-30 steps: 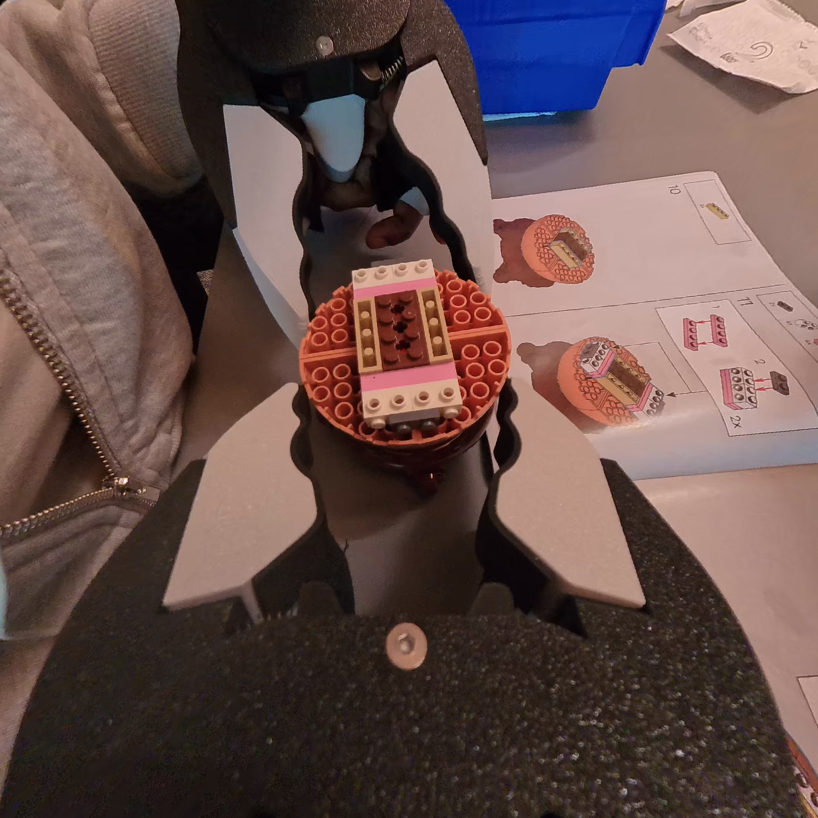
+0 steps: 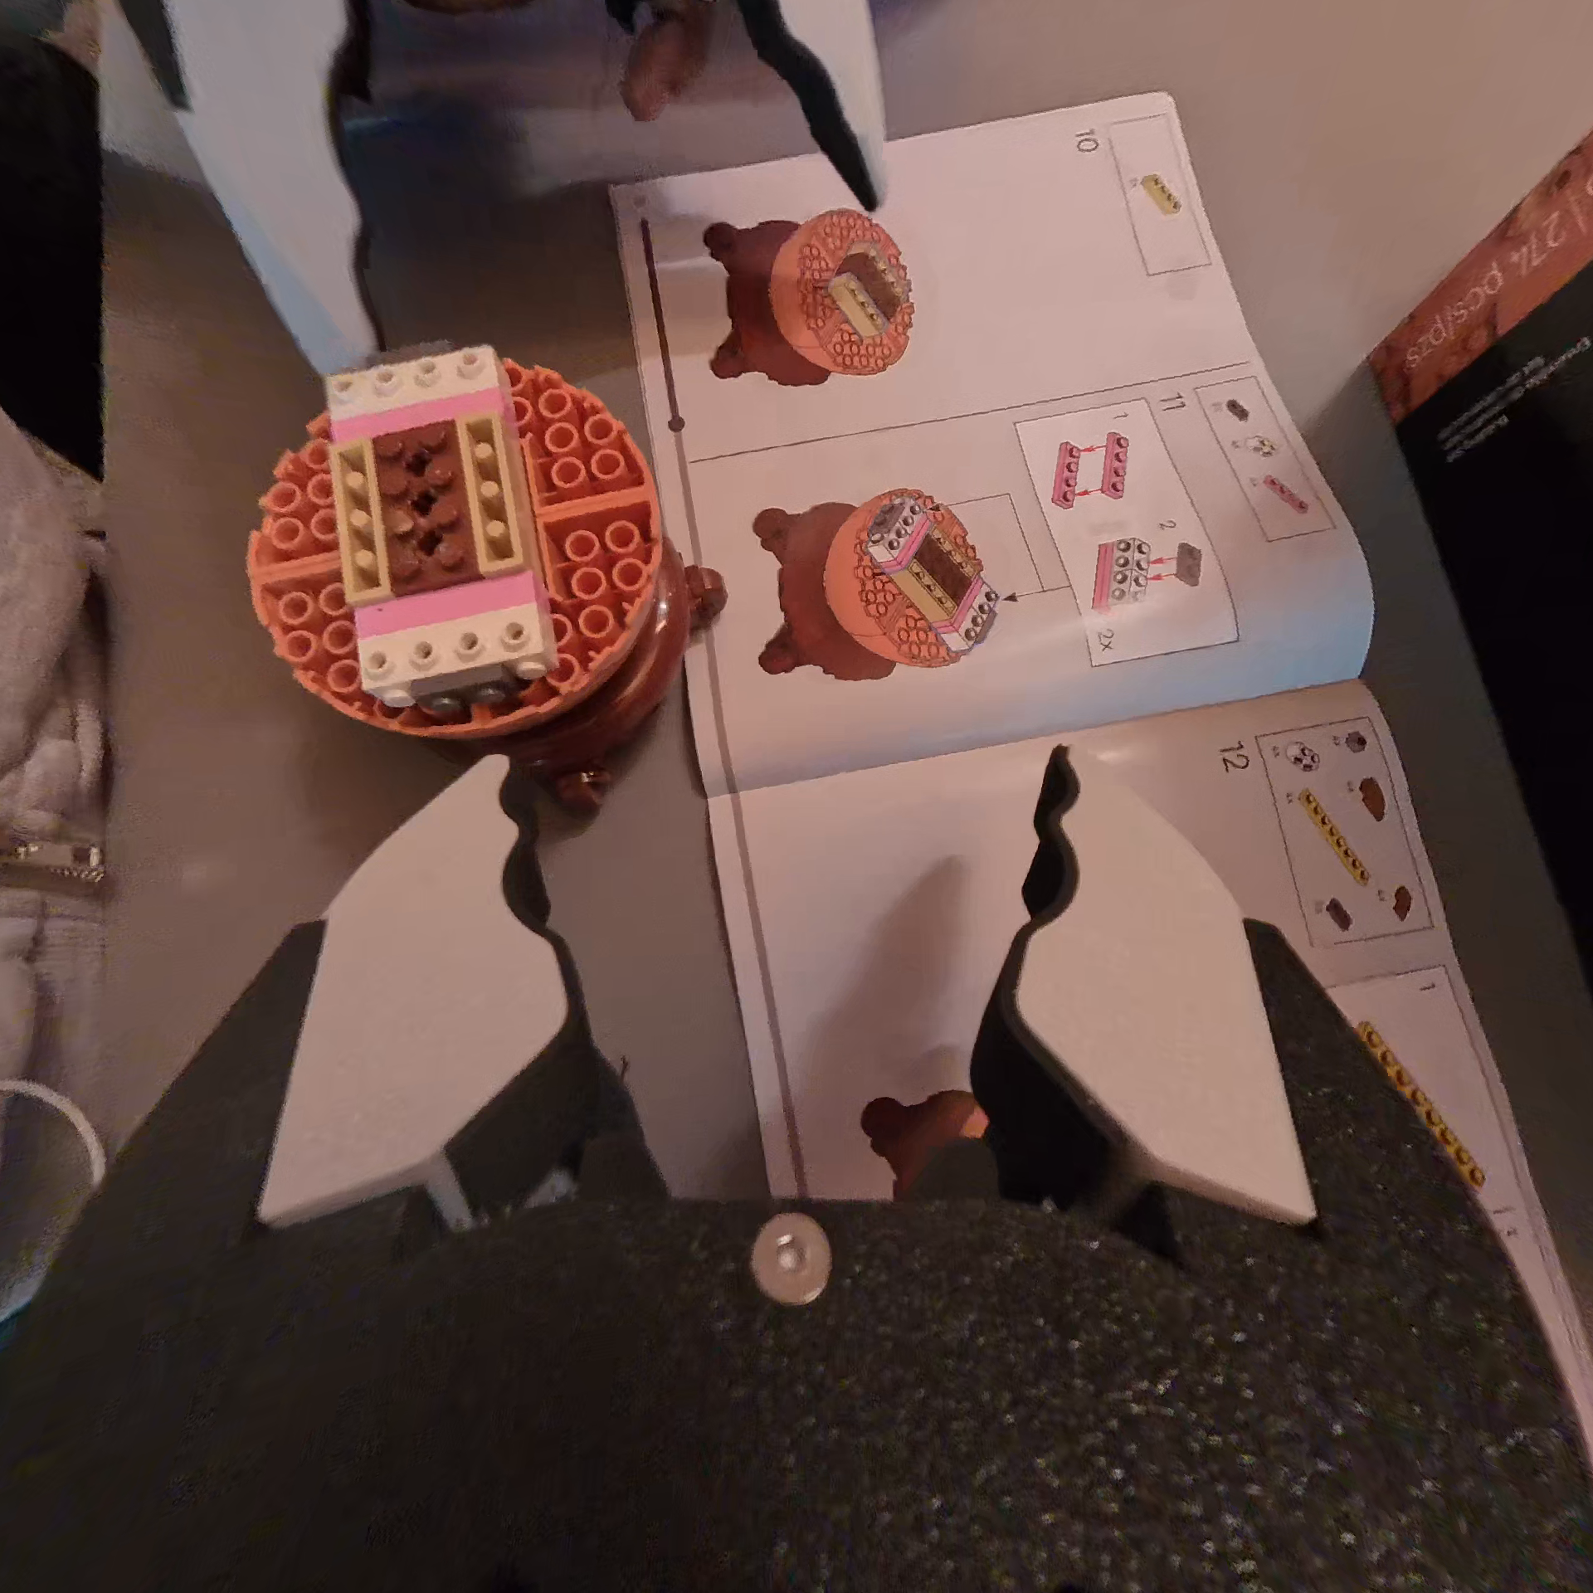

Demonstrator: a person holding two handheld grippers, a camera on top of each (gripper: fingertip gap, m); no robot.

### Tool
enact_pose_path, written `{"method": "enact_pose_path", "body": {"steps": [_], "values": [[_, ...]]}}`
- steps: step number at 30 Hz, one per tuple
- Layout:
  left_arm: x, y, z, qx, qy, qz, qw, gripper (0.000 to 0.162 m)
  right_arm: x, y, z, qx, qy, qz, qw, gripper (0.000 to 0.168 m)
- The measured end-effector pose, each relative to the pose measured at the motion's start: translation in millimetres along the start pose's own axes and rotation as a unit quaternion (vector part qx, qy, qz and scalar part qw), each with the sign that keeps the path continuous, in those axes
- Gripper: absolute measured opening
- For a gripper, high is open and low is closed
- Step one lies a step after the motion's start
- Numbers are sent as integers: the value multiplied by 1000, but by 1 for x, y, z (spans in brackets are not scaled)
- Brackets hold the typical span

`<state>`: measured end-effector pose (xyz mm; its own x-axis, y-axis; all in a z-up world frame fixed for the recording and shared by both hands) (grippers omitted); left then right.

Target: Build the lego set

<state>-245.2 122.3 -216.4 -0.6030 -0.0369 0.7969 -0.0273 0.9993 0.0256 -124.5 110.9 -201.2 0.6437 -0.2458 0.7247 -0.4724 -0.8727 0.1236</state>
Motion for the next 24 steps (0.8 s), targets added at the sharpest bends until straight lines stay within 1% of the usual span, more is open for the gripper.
{"method": "enact_pose_path", "body": {"steps": [2, 4, 7, 8, 10, 12, 19, 22, 24], "values": [[-4, 3, 2, -15, 12, 4, 1000, 140, 5, 4, -6, 2, -2, -12, 1000, 108], [-9, 5, 1, -27, 14, 10, 999, 137, 15, 13, -12, 6, 15, -21, 1000, 108], [-16, 13, 0, -32, 20, 14, 999, 131, 32, 32, -21, 25, 55, -8, 998, 103], [-18, 16, 0, -32, 26, 16, 999, 133, 34, 38, -24, 27, 66, 0, 997, 102], [-21, 18, 0, -31, 38, 28, 998, 137, 32, 46, -25, 30, 87, 15, 996, 101], [-22, 20, 0, -38, 47, 38, 997, 139, 25, 53, -22, 31, 99, 10, 995, 102], [-19, 23, 9, -96, 96, 51, 989, 132, 12, 62, -13, 20, 106, -14, 994, 102], [-22, 29, 8, -102, 104, 38, 989, 129, 10, 62, -11, 19, 109, -14, 994, 102], [-24, 30, 8, -102, 106, 36, 989, 130, 10, 62, -11, 16, 108, -15, 994, 102]]}}
Point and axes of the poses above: each gripper's, where its closed fingertips meet, x back along the fingers, z out of its underside, y = z × x across the jaws, the point moved 1 cm from there along x, back along the fingers, and after that the axes turned 8 degrees about -x, right-handed, at the moved point
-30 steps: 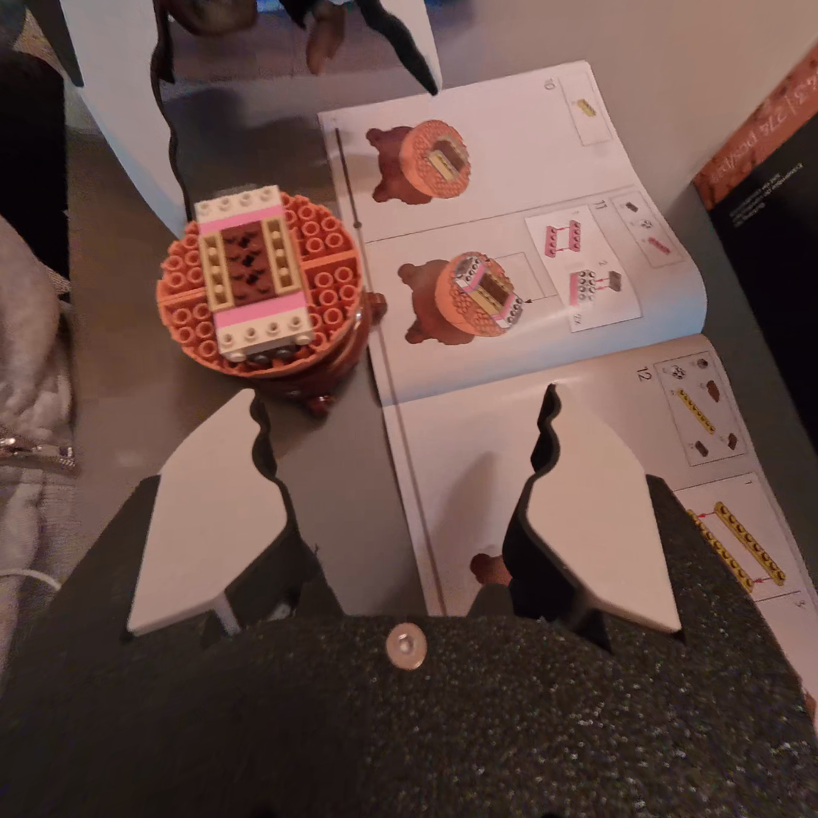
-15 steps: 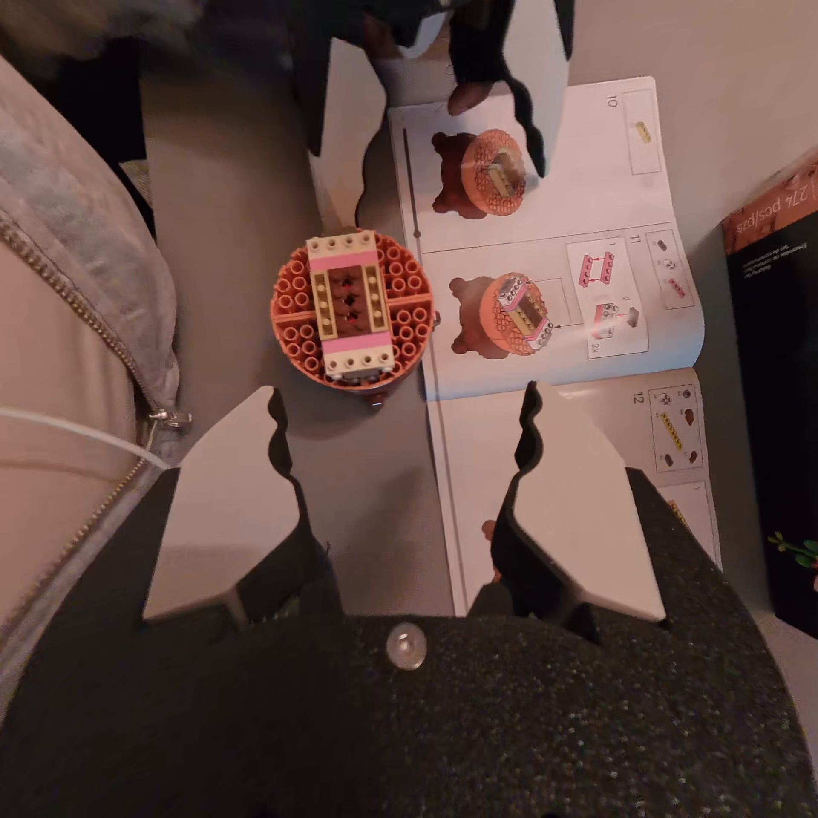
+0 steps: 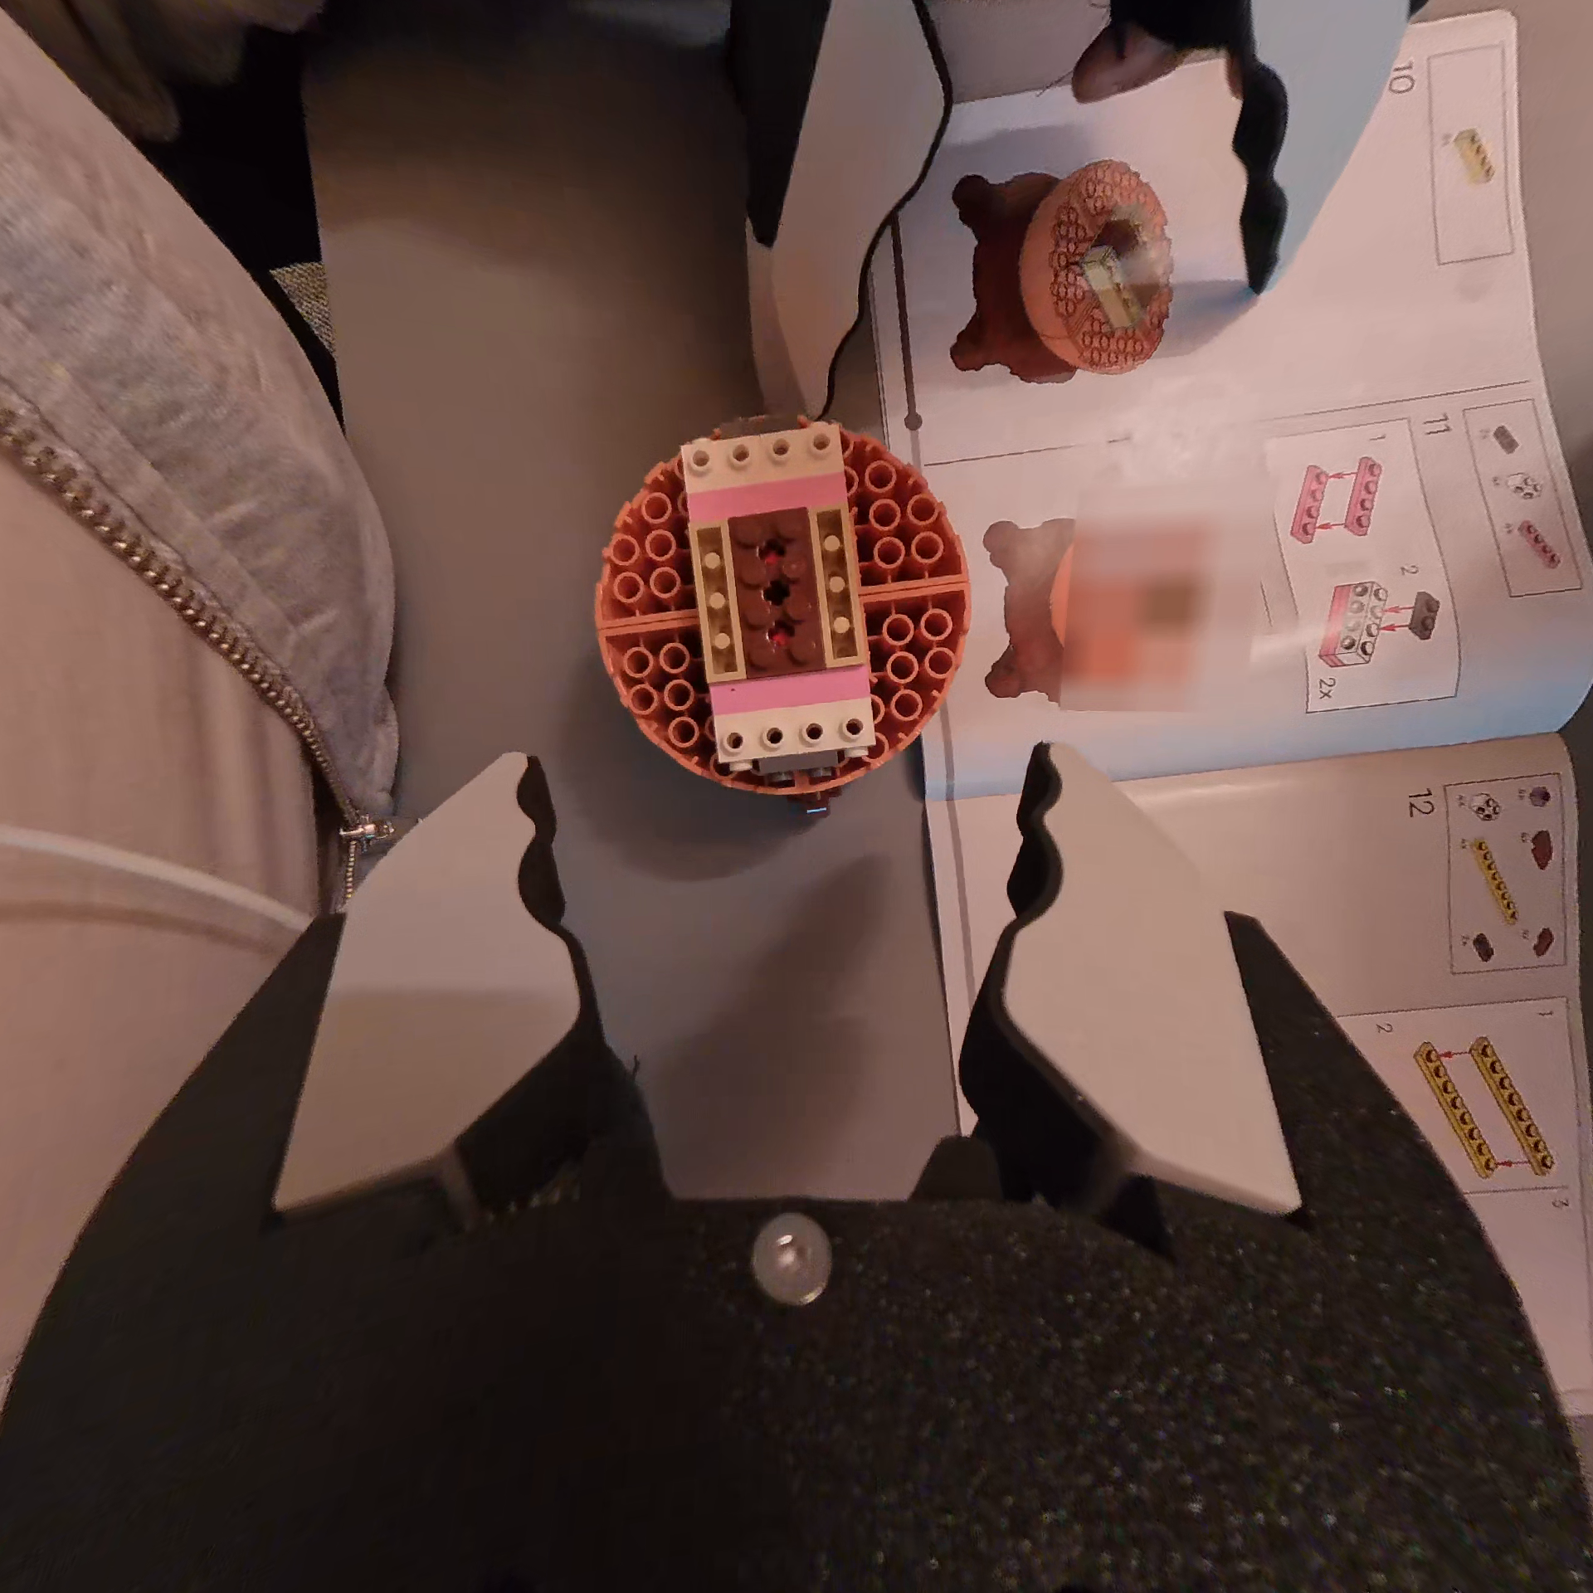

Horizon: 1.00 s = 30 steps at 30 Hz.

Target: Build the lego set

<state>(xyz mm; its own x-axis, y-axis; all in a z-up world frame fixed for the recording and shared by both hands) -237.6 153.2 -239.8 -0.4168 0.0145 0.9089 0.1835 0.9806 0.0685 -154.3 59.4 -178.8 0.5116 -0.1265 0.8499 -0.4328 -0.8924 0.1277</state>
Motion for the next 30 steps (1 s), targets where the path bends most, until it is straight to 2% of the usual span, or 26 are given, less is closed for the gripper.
{"method": "enact_pose_path", "body": {"steps": [2, 6, 11, 15, 30], "values": [[1, 3, 0, -3, 2, -9, 1000, 133, 0, 1, 0, -1, -1, -2, 1000, 102], [12, 9, 5, -6, 3, -13, 1000, 118, -1, 1, 0, -5, -4, -7, 1000, 102], [27, 26, -4, 12, -42, -33, 999, 96, -2, 1, -1, -9, -9, -13, 1000, 103], [11, 23, 7, -1, 32, -28, 999, 106, -2, 1, -2, -9, -14, -15, 1000, 103], [3, 23, 7, 16, 42, 1, 999, 120, -4, -5, -1, -17, -10, -14, 1000, 103]]}}
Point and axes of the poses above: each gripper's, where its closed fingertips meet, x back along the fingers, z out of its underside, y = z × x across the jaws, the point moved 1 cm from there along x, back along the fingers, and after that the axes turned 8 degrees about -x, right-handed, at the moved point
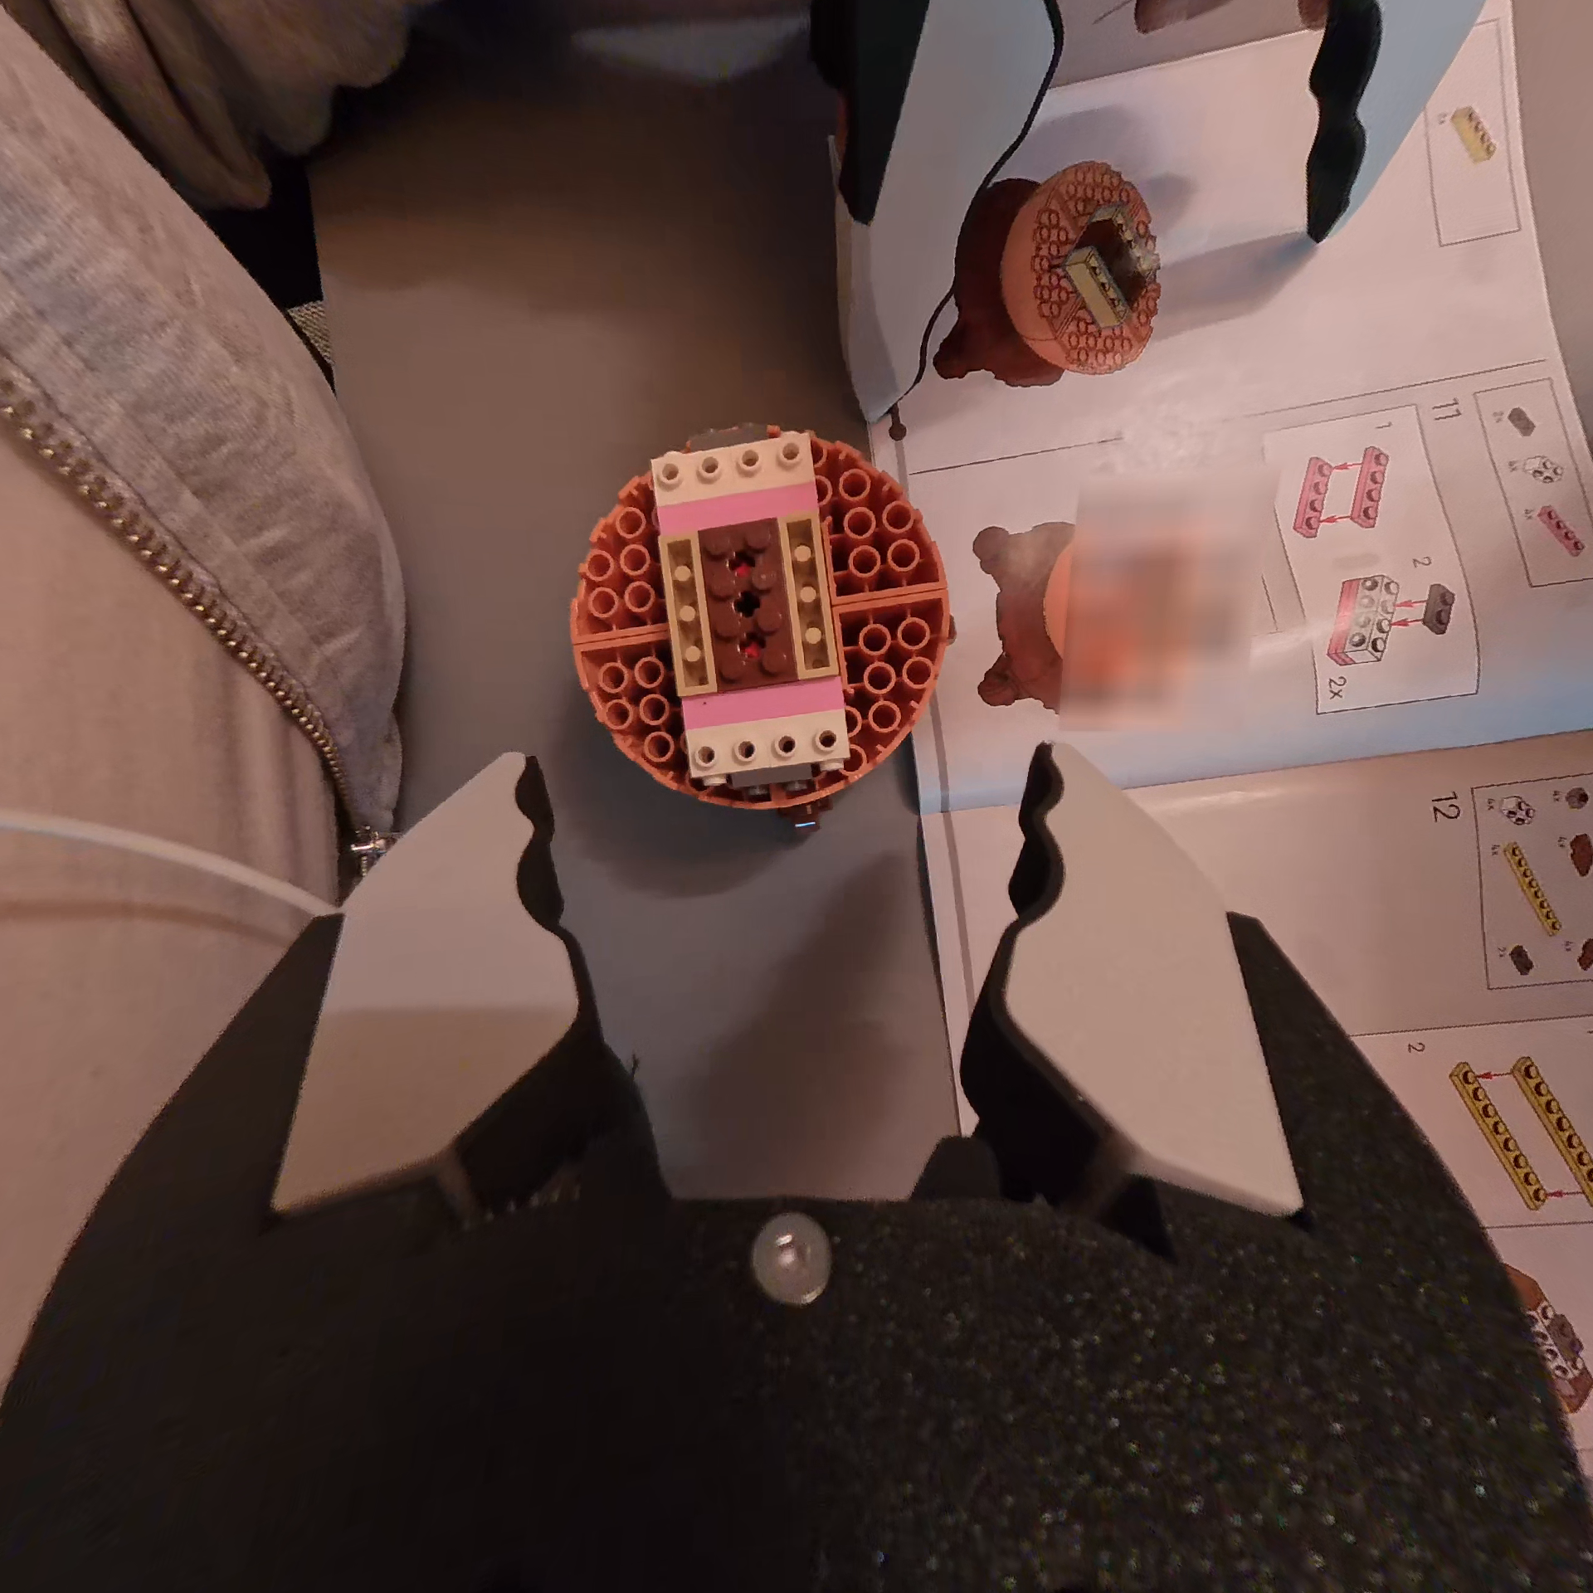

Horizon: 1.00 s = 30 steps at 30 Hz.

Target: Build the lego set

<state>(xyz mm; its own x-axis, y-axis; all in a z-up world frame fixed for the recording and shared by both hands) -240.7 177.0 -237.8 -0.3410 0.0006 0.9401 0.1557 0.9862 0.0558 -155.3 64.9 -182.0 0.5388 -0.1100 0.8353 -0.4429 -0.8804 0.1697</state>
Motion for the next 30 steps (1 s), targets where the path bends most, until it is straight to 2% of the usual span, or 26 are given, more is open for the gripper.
{"method": "enact_pose_path", "body": {"steps": [12, 17, 30], "values": [[-3, -2, 0, -4, -5, 3, 1000, 131, -1, 0, 0, -1, 2, 0, 1000, 103], [-5, -5, -1, -8, 1, 5, 1000, 140, -2, 0, 1, -3, 3, 0, 1000, 103], [-6, -6, -1, -8, 0, 6, 1000, 141, -3, 0, 1, -5, 3, -1, 1000, 103]]}}
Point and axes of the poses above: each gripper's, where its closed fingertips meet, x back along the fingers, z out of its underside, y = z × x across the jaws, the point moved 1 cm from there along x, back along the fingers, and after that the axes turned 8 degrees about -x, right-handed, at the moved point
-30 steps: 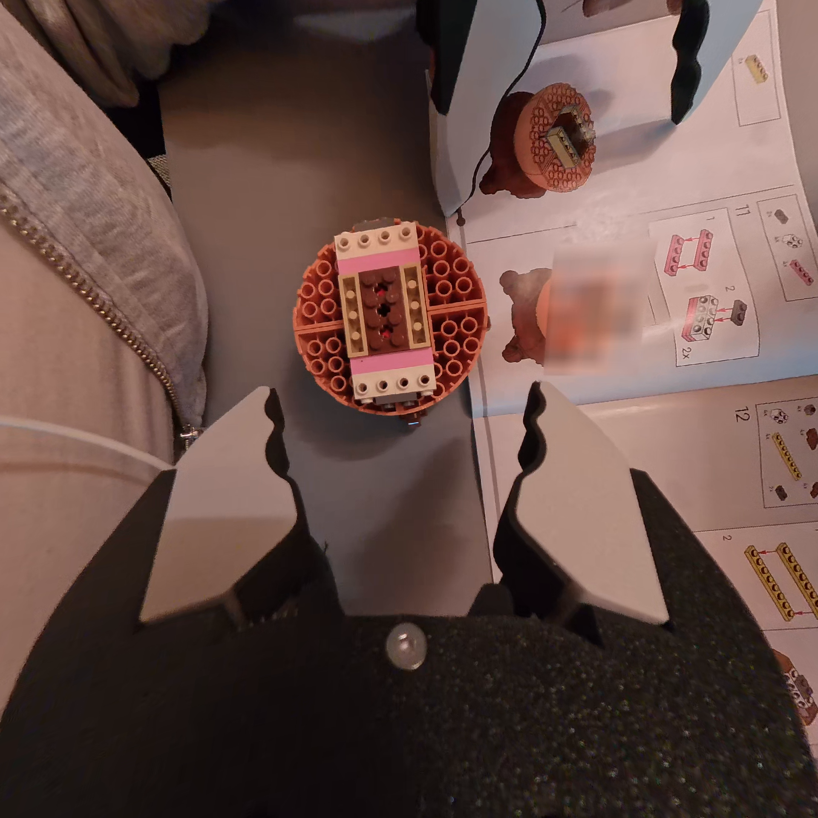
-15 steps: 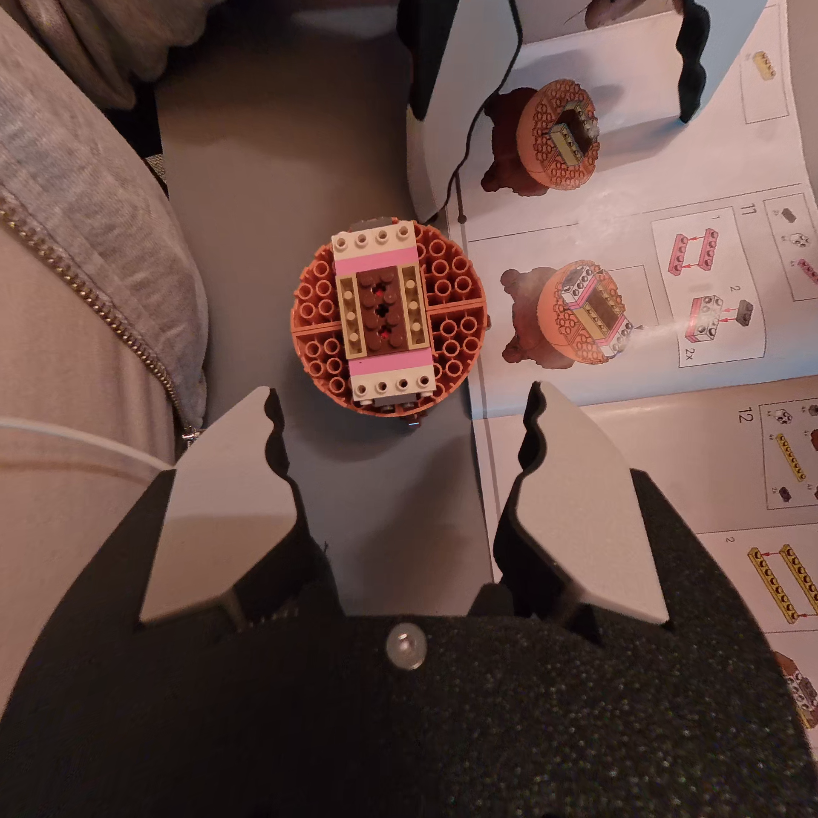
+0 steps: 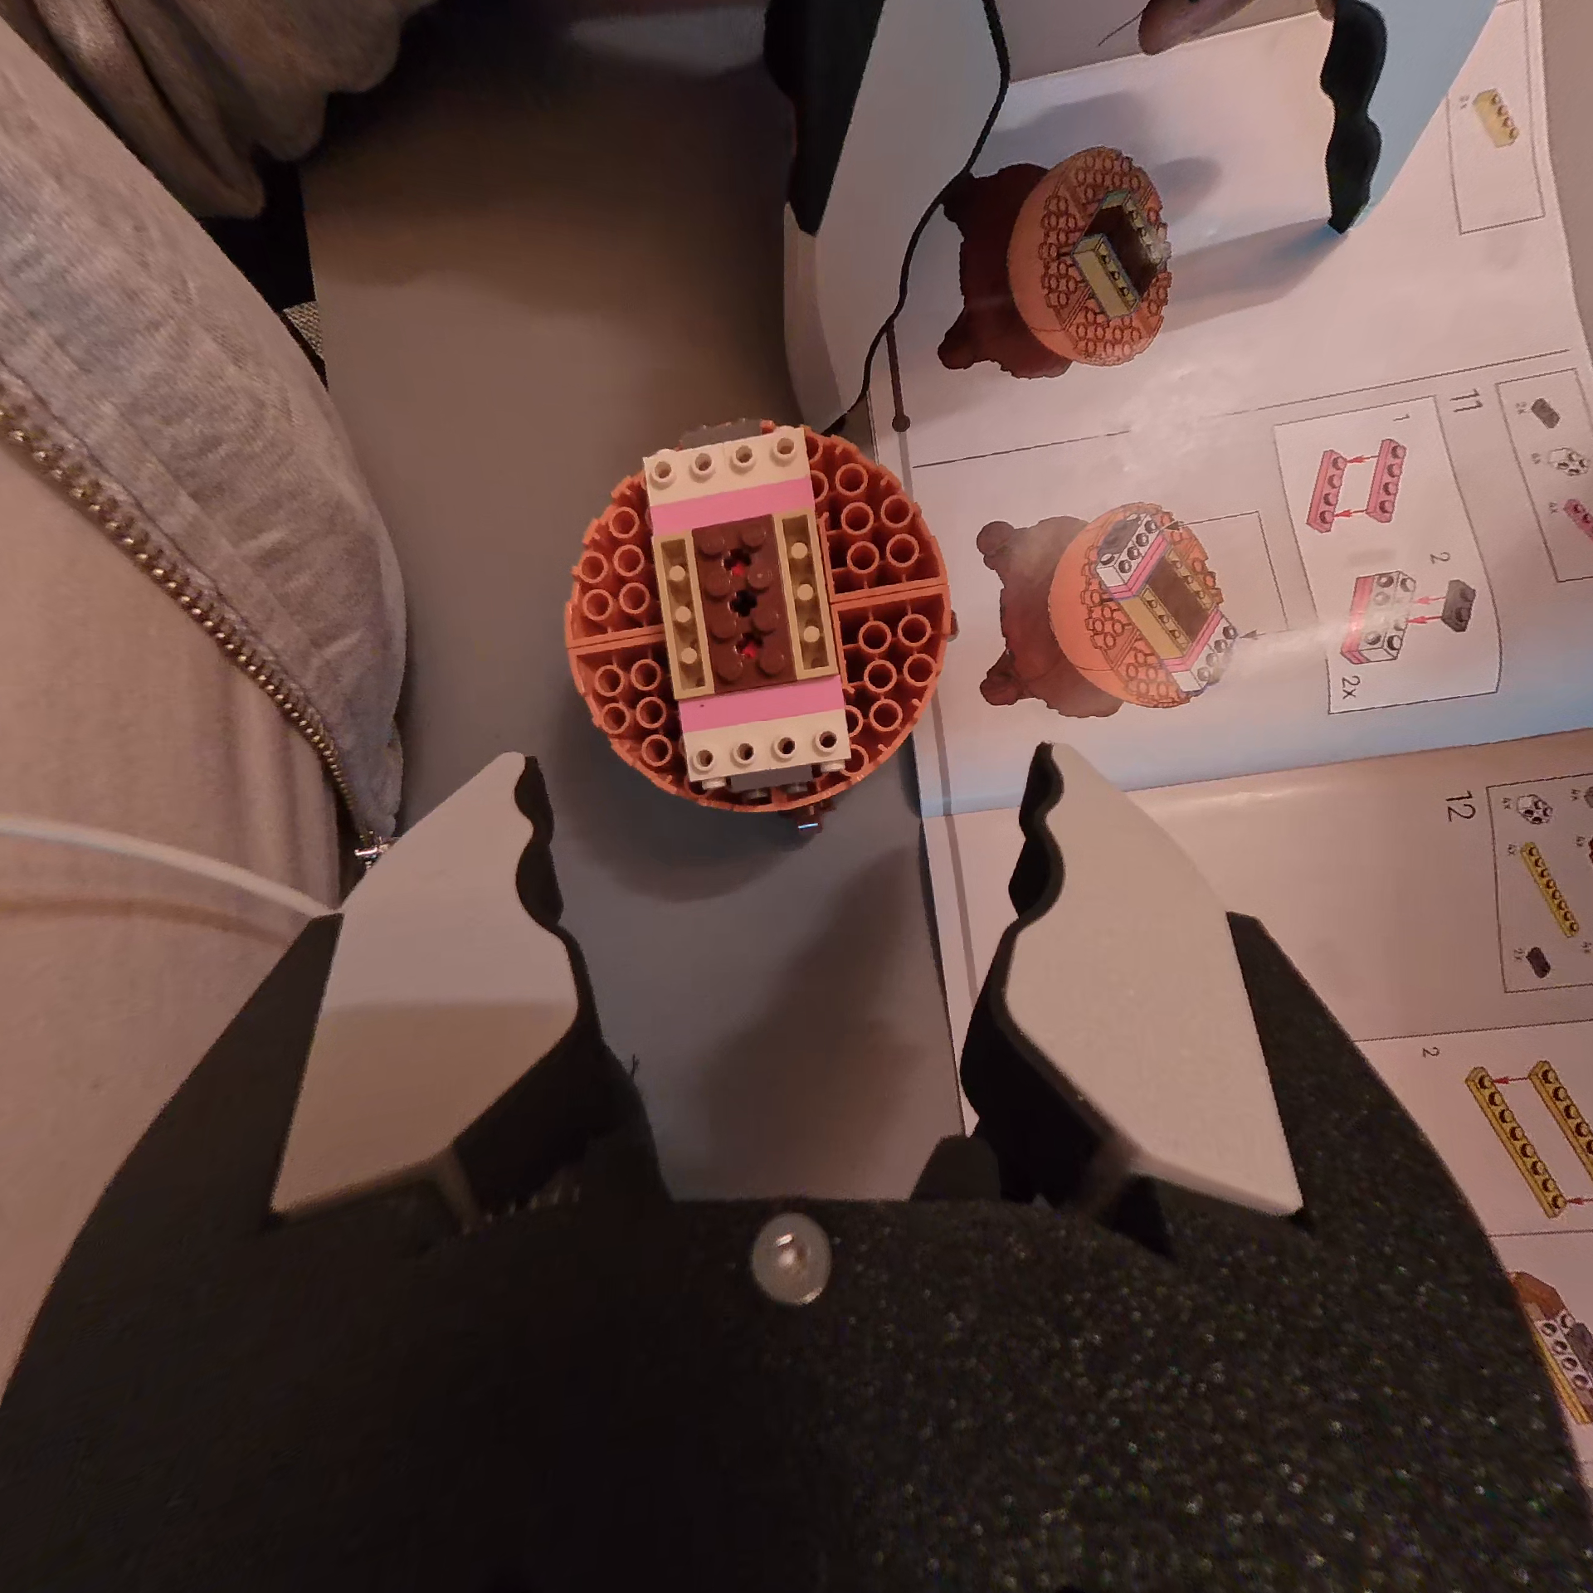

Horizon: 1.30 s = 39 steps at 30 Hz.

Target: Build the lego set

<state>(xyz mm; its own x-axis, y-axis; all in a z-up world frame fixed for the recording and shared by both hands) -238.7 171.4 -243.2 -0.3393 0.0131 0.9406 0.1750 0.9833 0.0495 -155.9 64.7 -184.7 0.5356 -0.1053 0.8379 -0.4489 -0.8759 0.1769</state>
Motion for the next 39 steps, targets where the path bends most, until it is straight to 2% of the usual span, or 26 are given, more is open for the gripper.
{"method": "enact_pose_path", "body": {"steps": [13, 39], "values": [[0, 0, 0, 0, -1, 1, 1000, 142, -4, -6, 6, 12, 23, 33, 999, 107], [0, 0, 1, -3, 5, -1, 1000, 144, -6, -6, 6, 8, 26, 32, 999, 108]]}}
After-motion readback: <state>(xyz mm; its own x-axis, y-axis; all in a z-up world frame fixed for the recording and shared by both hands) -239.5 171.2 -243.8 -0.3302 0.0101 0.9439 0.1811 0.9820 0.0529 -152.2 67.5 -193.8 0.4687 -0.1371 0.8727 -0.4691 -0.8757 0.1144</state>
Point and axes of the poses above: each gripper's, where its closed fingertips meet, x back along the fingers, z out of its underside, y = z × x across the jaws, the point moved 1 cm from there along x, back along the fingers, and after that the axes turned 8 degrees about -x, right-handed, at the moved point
